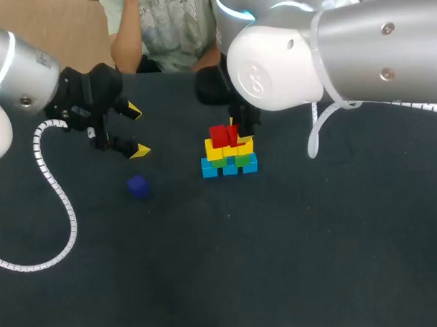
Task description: Place the blue cubes, place green cubes on the blue cubes, place the yellow cubes on the green cubes, then place the red cubes on the yellow cubes, and place purple cube on the red cubes.
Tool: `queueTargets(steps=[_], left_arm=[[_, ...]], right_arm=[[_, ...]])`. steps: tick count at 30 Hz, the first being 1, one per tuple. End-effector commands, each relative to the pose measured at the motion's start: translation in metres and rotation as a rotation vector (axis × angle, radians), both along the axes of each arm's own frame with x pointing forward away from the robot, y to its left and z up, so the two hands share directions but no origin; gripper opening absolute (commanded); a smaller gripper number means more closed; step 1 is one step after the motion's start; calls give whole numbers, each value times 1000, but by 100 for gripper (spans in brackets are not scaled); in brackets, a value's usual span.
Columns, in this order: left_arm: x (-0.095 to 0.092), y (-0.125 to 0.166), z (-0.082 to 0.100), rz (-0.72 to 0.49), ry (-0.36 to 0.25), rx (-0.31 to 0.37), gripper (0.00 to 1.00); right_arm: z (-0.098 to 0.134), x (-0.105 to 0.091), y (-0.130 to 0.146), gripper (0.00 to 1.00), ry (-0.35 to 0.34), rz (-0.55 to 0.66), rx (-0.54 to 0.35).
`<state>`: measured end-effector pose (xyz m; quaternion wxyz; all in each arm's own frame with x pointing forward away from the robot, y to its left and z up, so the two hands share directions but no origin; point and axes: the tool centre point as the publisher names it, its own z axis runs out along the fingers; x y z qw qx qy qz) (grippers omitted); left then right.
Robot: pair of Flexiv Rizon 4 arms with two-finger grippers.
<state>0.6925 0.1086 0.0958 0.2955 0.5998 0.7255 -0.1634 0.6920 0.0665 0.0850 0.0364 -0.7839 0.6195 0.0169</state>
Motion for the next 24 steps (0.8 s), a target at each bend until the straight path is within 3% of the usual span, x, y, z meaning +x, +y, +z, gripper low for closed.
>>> queueTargets(steps=[1, 4, 5, 14, 24], left_arm=[[1, 1, -1, -3, -1, -3, 100], [1, 1, -1, -3, -1, -3, 100], [1, 1, -1, -3, -1, -3, 100], [1, 1, -1, -3, -1, -3, 100], [1, 1, -1, -3, -1, -3, 100]], right_arm=[[0, 1, 0, 77, 2, -2, 2], [0, 1, 0, 90, 2, -2, 4], [0, 1, 0, 100, 1, -2, 4], [3, 3, -2, 100, -9, -8, 16], [18, 2, -19, 100, -67, -35, 47]])
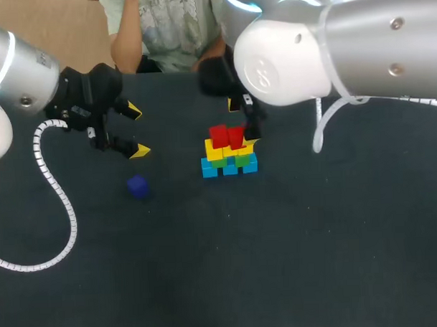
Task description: Place the blue cubes, place green cubes on the blue cubes, place the yellow cubes on the green cubes, then place the red cubes on the yellow cubes, and place purple cube on the red cubes.
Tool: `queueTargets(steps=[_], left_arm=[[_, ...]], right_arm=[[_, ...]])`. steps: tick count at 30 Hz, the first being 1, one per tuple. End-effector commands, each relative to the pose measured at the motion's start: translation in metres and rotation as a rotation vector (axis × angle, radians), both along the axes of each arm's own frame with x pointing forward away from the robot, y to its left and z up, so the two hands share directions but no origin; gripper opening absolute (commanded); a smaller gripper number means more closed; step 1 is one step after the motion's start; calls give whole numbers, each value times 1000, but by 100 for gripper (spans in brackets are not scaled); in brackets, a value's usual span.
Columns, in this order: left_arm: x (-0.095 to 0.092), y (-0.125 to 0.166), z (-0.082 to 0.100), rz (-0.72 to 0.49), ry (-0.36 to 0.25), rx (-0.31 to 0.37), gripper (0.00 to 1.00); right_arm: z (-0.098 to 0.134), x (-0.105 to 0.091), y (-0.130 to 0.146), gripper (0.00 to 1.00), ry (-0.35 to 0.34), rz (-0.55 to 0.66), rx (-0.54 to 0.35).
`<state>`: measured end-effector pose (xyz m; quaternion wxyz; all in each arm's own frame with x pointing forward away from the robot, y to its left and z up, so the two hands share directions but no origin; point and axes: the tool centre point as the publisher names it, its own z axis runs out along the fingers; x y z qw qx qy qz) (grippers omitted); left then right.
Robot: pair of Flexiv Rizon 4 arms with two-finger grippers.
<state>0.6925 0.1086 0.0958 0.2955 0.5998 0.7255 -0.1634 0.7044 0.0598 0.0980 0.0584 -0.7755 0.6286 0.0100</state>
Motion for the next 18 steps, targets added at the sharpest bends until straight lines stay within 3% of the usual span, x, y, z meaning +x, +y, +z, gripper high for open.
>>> queueTargets(steps=[1, 4, 5, 8, 18], left_arm=[[1, 1, -1, -3, -1, -3, 100], [1, 1, -1, -3, -1, -3, 100], [1, 1, -1, -3, -1, -3, 100], [1, 1, -1, -3, -1, -3, 100], [1, 1, -1, -3, -1, -3, 100]], right_arm=[[7, -11, -14, 100, -33, -11, 23], [12, -17, -21, 100, -40, -10, 40], [13, -19, -23, 49, -43, -9, 45], [16, -29, -28, 0, -48, -8, 57], [19, -60, -37, 0, -47, 14, 80]])
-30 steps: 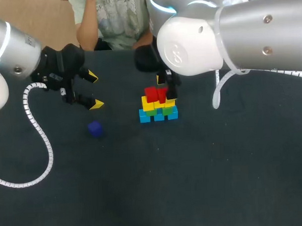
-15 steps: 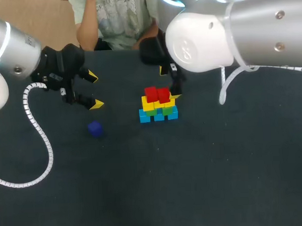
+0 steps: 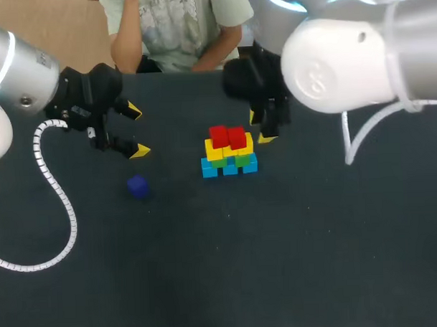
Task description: Place the blue cubes, place green cubes on the blue cubes, place the yellow cubes on the green cubes, then place the red cubes on the yellow cubes, and place purple cube on the red cubes.
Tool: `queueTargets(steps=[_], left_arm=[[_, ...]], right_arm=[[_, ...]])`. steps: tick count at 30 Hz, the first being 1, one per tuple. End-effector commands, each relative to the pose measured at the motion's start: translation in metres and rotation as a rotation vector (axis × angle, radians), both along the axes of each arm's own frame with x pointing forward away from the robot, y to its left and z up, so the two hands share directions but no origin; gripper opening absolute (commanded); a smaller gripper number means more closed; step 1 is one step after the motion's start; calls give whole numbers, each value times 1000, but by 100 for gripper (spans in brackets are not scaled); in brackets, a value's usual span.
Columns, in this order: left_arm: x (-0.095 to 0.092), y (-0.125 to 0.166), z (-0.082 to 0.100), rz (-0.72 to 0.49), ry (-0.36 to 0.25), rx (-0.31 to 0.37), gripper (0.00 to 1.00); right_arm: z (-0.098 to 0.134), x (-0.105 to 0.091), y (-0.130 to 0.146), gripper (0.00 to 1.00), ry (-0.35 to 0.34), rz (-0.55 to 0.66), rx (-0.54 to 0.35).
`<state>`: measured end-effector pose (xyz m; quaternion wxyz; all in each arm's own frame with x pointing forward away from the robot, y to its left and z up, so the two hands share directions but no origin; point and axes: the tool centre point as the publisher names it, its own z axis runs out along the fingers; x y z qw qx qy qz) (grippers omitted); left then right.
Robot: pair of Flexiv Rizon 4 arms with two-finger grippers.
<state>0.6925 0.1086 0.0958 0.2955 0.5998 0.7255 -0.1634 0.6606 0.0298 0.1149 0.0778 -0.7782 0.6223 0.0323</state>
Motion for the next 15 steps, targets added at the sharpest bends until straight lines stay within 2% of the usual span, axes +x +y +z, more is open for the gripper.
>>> queueTargets(steps=[1, 8, 15], left_arm=[[1, 1, -1, -3, -1, -3, 100], [1, 1, -1, -3, -1, -3, 100], [1, 1, -1, -3, -1, -3, 100]], right_arm=[[2, -19, -6, 0, -55, 0, 21], [-11, -34, 4, 0, -33, 50, 14], [-23, -37, 17, 0, -3, 88, 11]])
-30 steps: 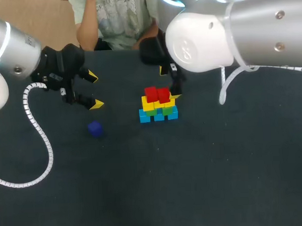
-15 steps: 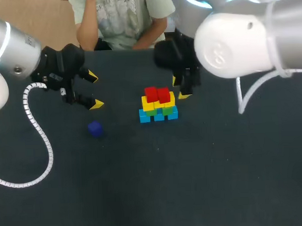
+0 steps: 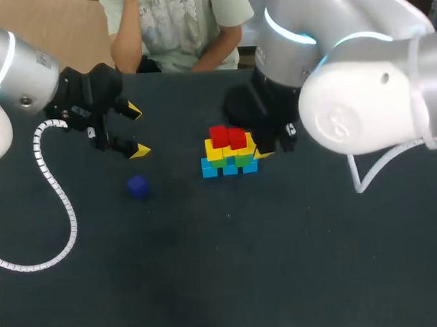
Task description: Place the blue cubes, place green cubes on the blue cubes, place the yellow cubes on the green cubes, then place the red cubes on the yellow cubes, and place purple cube on the red cubes.
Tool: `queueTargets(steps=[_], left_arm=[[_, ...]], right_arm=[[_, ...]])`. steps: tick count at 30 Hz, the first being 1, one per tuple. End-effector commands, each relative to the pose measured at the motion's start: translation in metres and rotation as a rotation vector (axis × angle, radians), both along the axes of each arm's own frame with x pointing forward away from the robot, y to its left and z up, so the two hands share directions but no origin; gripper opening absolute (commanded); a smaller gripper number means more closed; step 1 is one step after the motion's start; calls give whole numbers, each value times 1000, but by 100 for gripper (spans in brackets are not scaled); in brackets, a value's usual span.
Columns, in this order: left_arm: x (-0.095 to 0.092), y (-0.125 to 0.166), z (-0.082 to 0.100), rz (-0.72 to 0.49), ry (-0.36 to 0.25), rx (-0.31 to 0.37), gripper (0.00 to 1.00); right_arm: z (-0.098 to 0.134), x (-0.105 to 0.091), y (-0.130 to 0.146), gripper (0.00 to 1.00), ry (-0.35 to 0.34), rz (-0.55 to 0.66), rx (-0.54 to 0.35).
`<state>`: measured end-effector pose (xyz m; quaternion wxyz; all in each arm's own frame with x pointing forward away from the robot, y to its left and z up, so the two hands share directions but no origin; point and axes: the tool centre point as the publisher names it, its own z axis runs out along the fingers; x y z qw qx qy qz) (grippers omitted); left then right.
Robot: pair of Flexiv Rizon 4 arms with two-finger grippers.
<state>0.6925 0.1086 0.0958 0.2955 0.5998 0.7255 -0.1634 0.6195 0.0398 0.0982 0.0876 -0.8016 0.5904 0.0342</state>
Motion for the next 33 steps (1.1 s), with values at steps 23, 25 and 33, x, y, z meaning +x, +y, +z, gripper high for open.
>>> queueTargets(steps=[23, 25, 33], left_arm=[[1, 1, -1, -3, -1, -3, 100], [1, 1, -1, -3, -1, -3, 100], [1, 1, -1, -3, -1, -3, 100]], right_arm=[[-13, 23, 24, 0, 18, 58, -39], [-14, 25, 24, 0, 19, 59, -39], [-15, 28, 25, 0, 16, 65, -43]])
